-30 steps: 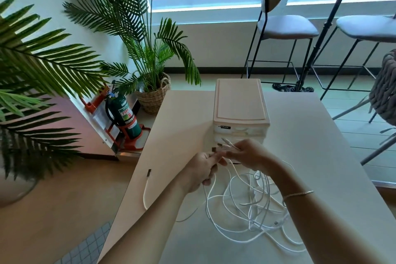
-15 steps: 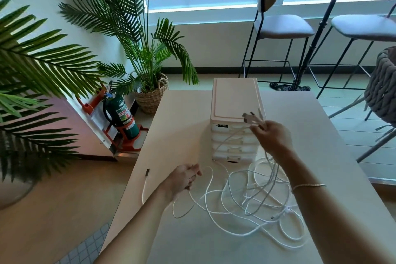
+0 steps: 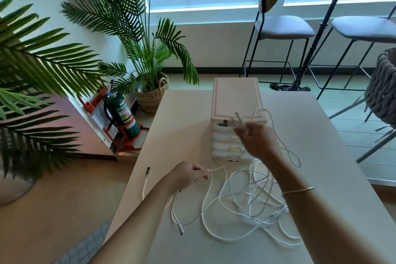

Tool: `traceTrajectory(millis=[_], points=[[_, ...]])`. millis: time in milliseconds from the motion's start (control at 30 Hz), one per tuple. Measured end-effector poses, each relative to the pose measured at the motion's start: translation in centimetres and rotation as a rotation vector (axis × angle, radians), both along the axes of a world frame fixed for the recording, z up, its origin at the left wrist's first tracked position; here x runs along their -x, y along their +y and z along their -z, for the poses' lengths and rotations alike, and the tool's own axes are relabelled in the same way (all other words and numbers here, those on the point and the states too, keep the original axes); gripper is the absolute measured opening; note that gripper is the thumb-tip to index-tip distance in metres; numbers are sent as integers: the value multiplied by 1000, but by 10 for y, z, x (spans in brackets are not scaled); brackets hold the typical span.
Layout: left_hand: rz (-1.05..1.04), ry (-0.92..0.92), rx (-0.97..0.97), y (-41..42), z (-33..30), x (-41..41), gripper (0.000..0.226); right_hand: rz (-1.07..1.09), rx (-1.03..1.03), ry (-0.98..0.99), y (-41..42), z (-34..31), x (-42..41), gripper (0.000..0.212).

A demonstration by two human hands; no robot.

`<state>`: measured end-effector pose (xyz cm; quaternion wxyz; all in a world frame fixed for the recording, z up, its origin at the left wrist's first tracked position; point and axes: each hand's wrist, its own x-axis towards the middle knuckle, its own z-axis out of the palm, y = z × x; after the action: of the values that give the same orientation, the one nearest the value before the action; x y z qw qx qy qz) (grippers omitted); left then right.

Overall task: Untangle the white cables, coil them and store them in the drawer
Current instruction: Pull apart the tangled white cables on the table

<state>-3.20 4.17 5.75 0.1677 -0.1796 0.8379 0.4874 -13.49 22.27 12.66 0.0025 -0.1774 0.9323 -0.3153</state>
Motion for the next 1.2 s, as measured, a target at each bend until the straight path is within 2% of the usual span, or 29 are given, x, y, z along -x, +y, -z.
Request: traceTrajectory(millis=[67, 133, 267, 400, 500, 567, 700, 767, 900, 967, 1033, 1200], points=[[87, 33, 62, 13, -2, 6, 25, -158, -100, -92, -12, 9, -11, 31], [189, 53, 172, 27, 3, 11, 27, -219, -126, -161, -21, 22, -19, 30], [385, 16, 269, 53, 27, 3, 27, -169, -126, -260, -29, 36, -26, 36], [444, -111, 345, 68, 63, -7, 28, -98, -72, -342, -30, 38, -27, 35], [526, -132, 404, 67, 72, -8, 30, -83, -63, -375, -29, 38, -27, 40], [507, -130, 394, 55, 75, -6, 31, -78, -39, -406, -29, 40, -27, 47], [401, -67, 391, 25, 74, -3, 31, -86, 1, -435, -31, 44, -29, 56], [230, -12, 399, 7, 75, -4, 27, -81, 59, -474, -33, 44, -29, 54], [-97, 19, 628, -38, 85, -17, 29, -69, 279, -668, -38, 49, -32, 41], [-313, -59, 664, -57, 85, -29, 40, -72, 322, -727, -41, 51, -35, 35], [-493, -165, 651, -74, 87, -40, 38, -88, 295, -755, -45, 51, -38, 30], [-592, -321, 595, -85, 101, -56, 32, -103, 282, -856, -56, 57, -46, 27]])
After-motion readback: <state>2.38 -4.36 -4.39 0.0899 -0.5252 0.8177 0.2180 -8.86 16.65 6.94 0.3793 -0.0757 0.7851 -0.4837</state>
